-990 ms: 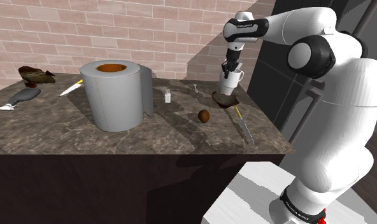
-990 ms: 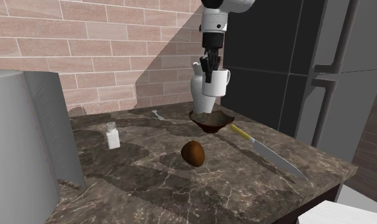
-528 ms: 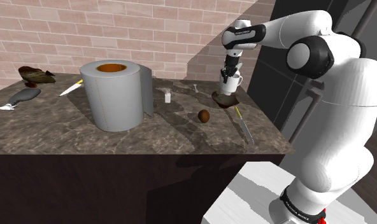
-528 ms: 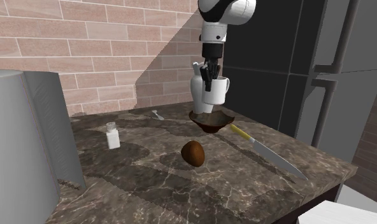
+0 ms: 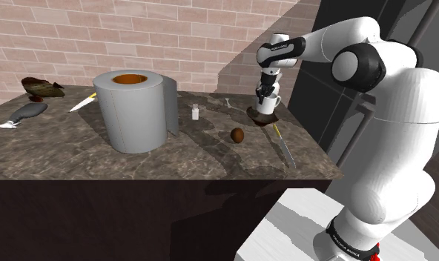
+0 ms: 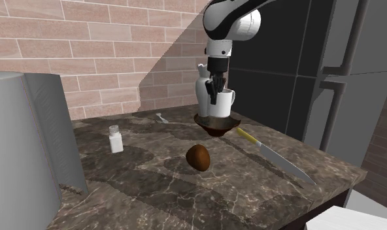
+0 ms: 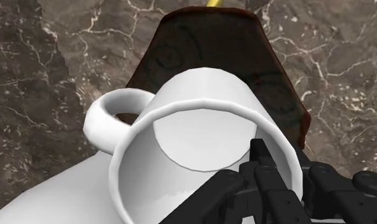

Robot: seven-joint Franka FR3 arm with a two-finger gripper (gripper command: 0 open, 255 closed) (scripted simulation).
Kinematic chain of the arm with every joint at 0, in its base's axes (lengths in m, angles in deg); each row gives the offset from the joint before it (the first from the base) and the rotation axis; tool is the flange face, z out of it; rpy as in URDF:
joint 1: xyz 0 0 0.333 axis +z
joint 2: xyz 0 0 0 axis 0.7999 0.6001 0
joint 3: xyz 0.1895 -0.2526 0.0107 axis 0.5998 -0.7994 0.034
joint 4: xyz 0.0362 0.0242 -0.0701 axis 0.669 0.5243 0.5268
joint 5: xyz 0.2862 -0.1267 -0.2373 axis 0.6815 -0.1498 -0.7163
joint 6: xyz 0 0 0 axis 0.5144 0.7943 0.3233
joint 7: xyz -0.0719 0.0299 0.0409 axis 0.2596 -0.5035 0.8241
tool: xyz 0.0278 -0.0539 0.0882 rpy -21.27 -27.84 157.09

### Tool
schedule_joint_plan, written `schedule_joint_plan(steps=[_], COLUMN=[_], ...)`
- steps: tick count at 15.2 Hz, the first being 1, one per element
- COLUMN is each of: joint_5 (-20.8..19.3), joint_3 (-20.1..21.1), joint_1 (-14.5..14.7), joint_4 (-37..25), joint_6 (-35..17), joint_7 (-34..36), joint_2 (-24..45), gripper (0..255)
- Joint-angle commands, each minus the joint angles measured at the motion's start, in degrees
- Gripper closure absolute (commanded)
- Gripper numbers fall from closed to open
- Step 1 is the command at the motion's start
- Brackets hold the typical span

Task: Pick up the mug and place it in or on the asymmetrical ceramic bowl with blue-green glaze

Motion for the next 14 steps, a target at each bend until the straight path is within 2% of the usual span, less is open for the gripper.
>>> schedule_joint_plan(steps=[1, 9, 10, 14], joint_5=[0.1, 0.1, 0.1, 0.1], joint_3=[0.1, 0.1, 0.0, 0.0], joint_1=[0.1, 0.1, 0.1, 0.1], joint_4=[1.4, 1.4, 1.4, 1.4], joint_6=[-1.8, -1.8, -1.8, -1.7], joint_7=[0.0, 0.0, 0.0, 0.0], joint_2=[0.3, 0.3, 0.3, 0.3], gripper=[255, 255, 0, 0])
